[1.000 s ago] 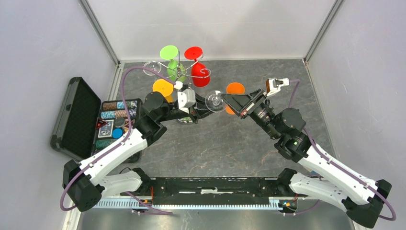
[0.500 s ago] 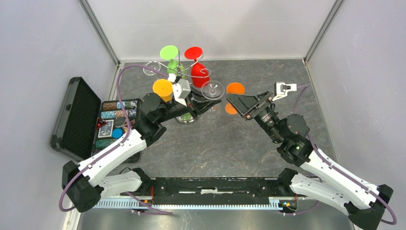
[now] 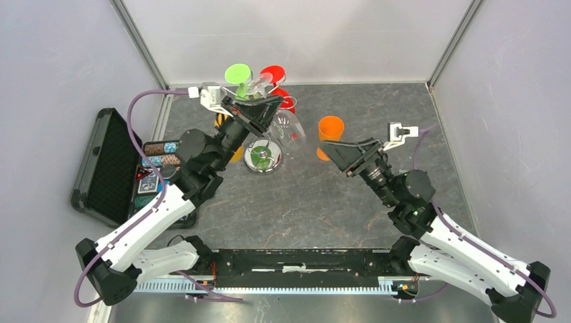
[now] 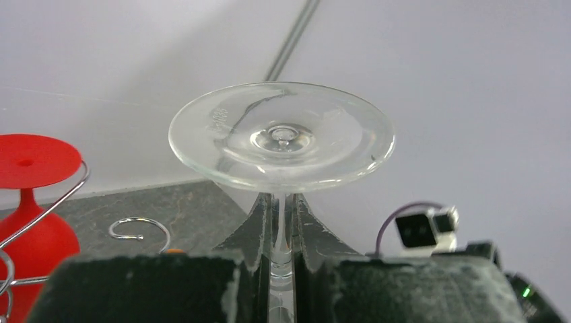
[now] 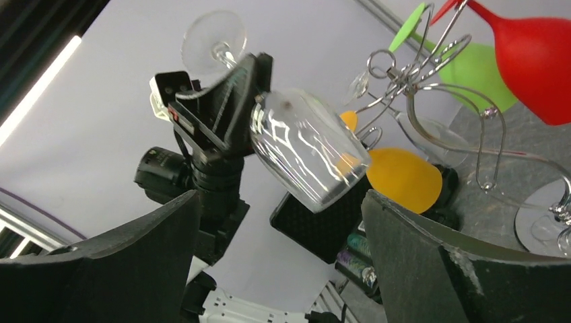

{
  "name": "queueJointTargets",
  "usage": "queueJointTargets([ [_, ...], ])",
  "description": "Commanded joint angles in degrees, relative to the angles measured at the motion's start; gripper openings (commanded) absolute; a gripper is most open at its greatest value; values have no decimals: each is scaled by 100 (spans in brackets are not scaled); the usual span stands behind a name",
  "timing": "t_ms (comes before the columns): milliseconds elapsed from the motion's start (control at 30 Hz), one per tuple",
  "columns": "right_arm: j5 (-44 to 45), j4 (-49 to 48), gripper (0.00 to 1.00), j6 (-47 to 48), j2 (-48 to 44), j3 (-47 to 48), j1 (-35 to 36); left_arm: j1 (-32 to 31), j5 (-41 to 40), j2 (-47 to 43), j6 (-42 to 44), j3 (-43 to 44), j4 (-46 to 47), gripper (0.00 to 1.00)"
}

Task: Take the wine glass off the wine glass rack

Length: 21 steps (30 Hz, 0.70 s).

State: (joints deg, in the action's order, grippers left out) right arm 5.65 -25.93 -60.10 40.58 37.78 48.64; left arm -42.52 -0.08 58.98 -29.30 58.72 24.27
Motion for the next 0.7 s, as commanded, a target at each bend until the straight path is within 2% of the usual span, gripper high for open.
queueJointTargets([
  [0, -506, -747, 93, -249, 220, -246, -4, -17, -1255, -290, -1104, -6, 526, 2],
  [67, -794, -1309, 89, -451, 408, -333, 2, -11, -1311, -339, -1332, -44, 517, 2],
  [167, -1218, -1903, 77, -713, 799, -257, 7, -11, -1265, -381, -1737, -95, 515, 2],
  [267, -1416, -2581, 63, -845, 1100, -193, 49, -11, -1137, -379, -2117, -147, 517, 2],
  [333, -1415, -2724, 58, -780, 1179, -130, 73, -15, -1096, -396, -2314, -216, 512, 2],
  [500, -1212, -2448, 56, -585, 1198, 48, 90, -10, -1091, -460, -2602, -363, 557, 2],
  [667, -1138, -2136, 62, -569, 1313, 242, 87, -13, -1031, -501, -2849, -437, 579, 2],
])
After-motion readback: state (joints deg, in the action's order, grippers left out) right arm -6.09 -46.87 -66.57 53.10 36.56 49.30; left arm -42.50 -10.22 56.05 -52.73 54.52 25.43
